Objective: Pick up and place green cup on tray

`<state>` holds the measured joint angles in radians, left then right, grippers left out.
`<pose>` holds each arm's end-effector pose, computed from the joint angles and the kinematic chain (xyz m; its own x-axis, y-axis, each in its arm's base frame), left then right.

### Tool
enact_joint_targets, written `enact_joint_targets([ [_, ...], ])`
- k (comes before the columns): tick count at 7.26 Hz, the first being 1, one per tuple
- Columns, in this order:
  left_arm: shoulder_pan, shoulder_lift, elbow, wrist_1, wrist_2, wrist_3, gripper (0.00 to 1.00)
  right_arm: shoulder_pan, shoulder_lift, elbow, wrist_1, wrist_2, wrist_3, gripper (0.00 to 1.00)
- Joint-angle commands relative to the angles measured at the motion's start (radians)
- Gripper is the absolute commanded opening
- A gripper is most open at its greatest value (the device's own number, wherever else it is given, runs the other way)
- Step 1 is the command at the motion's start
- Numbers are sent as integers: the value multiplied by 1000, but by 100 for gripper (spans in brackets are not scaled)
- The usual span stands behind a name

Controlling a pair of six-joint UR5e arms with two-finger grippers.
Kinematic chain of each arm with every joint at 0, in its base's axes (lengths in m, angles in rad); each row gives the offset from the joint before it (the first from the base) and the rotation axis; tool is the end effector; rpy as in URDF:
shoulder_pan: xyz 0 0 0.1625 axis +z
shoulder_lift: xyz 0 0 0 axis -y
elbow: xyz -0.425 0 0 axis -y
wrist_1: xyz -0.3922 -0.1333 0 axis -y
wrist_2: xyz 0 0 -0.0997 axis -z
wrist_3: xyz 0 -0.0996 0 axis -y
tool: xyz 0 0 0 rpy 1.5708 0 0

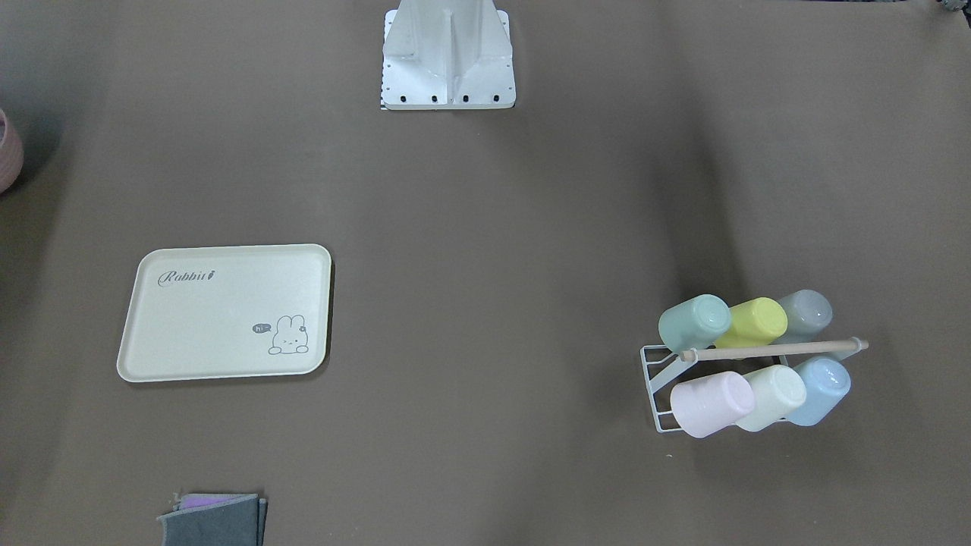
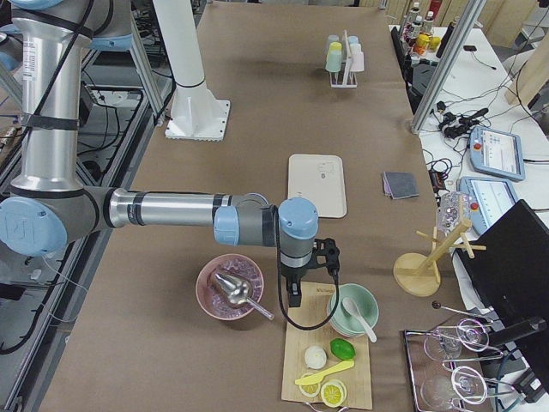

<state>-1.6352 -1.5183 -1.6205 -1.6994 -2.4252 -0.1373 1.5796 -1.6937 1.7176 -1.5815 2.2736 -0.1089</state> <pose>-0.0888 -0.4723 0.6404 0.6464 -0.0838 -0.7584 0.1538 0.9879 0.0219 0.0728 -0.4401 0.6496 0.7595 -0.1105 0.6410 0.0742 0.9938 0.0834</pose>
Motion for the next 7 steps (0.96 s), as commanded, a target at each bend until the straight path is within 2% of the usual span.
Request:
enact_joint_targets([
  [1,0,1,-4,0,0,-1,98,11,8,-1,0,3,2,100],
  [7,0,1,-6,7,0,-2,98,20,-3,-9,0,1,0,100],
])
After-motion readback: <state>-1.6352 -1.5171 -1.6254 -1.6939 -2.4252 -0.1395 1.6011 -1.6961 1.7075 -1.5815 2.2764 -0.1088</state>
